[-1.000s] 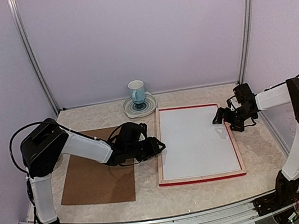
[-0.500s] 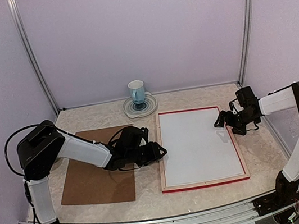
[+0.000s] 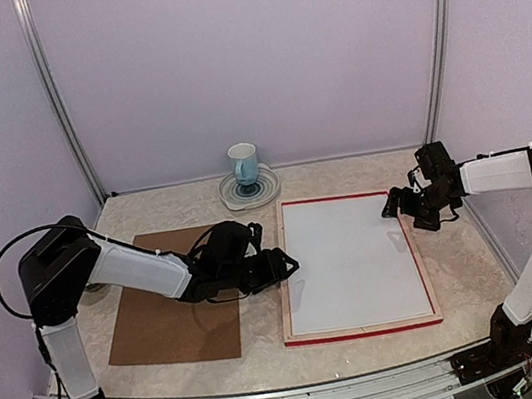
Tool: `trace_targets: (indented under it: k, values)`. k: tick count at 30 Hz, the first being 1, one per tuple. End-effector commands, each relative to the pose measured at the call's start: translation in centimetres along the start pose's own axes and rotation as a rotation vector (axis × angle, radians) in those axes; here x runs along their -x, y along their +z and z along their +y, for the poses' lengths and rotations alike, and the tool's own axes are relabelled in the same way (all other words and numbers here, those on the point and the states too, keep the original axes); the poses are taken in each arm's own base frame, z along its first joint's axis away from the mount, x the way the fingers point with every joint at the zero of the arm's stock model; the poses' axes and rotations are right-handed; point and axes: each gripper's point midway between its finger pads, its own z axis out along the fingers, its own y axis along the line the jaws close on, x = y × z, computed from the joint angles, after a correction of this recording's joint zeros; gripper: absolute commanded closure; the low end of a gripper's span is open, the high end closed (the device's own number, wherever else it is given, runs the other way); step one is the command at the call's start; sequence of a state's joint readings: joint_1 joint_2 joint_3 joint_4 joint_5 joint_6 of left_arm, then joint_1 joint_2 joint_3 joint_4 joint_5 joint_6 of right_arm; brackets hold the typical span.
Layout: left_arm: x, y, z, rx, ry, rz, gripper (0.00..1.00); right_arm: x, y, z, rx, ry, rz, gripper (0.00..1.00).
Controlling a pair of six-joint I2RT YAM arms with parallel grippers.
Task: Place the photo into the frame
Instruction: Frame the body at the center of the board, then turn over the backboard.
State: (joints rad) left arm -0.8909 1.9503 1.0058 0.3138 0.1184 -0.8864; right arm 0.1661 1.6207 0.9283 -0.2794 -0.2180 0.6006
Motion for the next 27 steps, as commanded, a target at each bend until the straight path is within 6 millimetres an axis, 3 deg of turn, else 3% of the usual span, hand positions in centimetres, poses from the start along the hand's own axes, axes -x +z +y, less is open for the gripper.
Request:
trace_targets:
  k: [1,7,12,20,27]
  values:
    - [2.0,-2.2,-2.0,-0.021,0.036,-0.066,0.29,2.2,-2.1,-0.1,-0.093,0.006,-0.064,0.01]
    - [4.5,-4.8,-2.5,-0.009,0.055,-0.128,0.17,3.8,-4.3,0.6,-0.111,-0.001,-0.120,0.01]
    - [6.5,-7.5,-1.3,0.046,0.070,-0.185,0.02,4.0,-5.8,2.6,-0.105,-0.028,-0.152,0.01]
    - [9.4,-12.9,3.0,0.182,0.050,-0.286,0.01,2.0,-5.8,11.2,-0.027,-0.155,-0.145,0.01]
    - [10.1,-17.8,8.6,0.346,-0.012,-0.342,0.01,-2.9,-3.3,21.1,0.107,-0.288,-0.057,0.01]
